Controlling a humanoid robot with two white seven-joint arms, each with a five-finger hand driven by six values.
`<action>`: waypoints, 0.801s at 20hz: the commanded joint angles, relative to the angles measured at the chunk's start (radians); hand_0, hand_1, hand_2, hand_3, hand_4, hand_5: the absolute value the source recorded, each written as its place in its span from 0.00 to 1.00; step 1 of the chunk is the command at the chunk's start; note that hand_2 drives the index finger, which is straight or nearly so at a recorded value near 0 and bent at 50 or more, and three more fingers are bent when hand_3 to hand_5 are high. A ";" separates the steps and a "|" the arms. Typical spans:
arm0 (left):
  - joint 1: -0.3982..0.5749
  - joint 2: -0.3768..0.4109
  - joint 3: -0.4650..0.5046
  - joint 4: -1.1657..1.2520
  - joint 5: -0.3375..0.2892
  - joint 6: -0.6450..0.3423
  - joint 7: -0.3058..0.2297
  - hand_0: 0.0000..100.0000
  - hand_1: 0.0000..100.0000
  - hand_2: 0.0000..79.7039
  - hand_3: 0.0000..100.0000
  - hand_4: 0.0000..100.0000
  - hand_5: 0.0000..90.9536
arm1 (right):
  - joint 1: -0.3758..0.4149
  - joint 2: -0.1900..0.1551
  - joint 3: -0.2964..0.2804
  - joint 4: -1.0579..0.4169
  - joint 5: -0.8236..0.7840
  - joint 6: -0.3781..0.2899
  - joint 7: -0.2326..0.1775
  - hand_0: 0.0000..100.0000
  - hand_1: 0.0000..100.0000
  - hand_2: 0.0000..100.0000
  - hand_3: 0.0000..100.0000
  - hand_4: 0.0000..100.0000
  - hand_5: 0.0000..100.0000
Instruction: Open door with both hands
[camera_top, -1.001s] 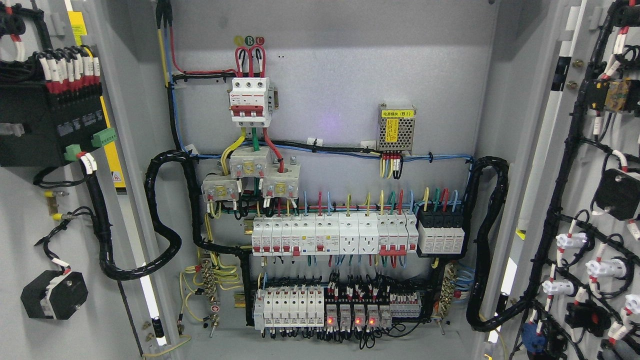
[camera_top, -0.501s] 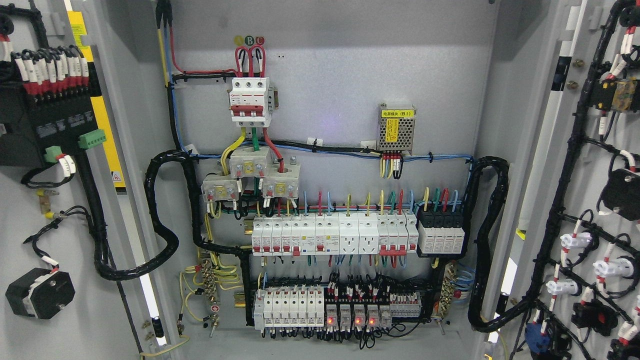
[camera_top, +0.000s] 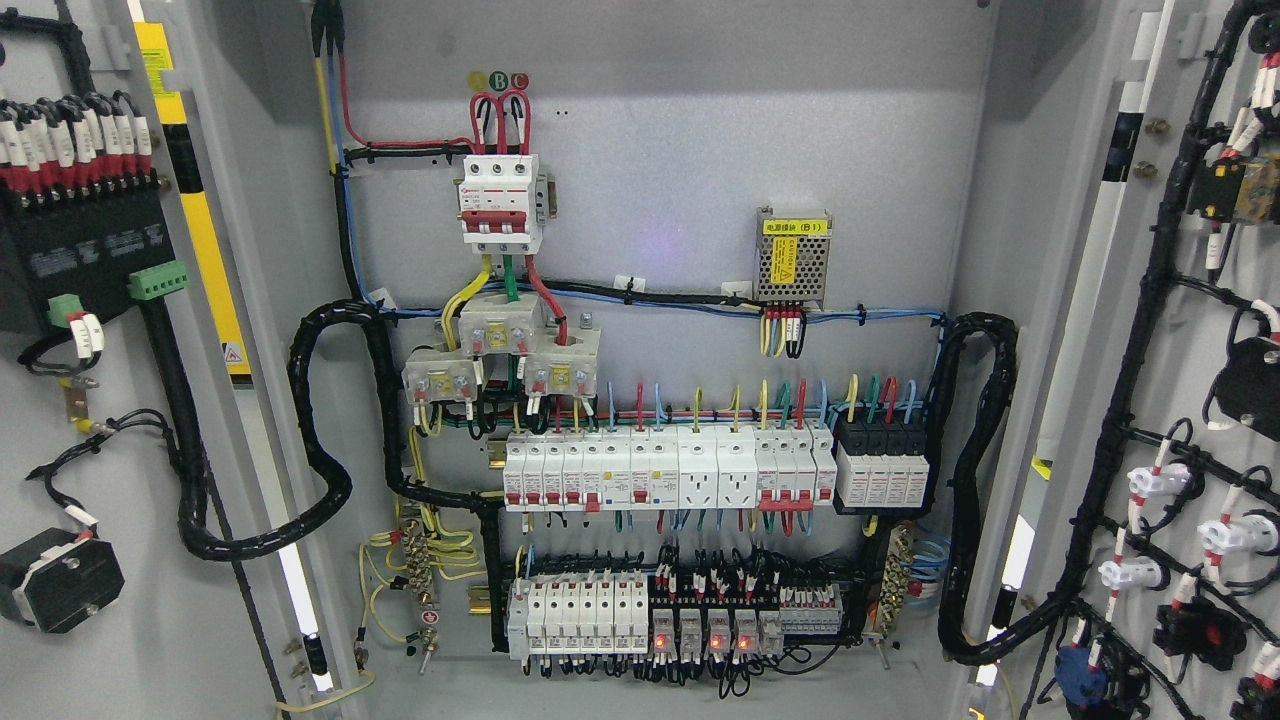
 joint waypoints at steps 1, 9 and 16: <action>-0.017 0.101 0.039 0.118 0.046 0.004 0.000 0.12 0.56 0.00 0.00 0.00 0.00 | 0.002 -0.010 -0.034 0.004 -0.048 0.007 0.000 0.00 0.50 0.04 0.00 0.00 0.00; -0.072 0.130 0.036 0.187 0.054 0.037 -0.032 0.12 0.56 0.00 0.00 0.00 0.00 | 0.000 -0.013 -0.034 0.006 -0.048 0.010 0.000 0.00 0.50 0.04 0.00 0.00 0.00; -0.112 0.159 0.030 0.222 0.057 0.038 -0.032 0.12 0.56 0.00 0.00 0.00 0.00 | 0.000 -0.013 -0.022 -0.003 -0.048 0.010 0.000 0.00 0.50 0.04 0.00 0.00 0.00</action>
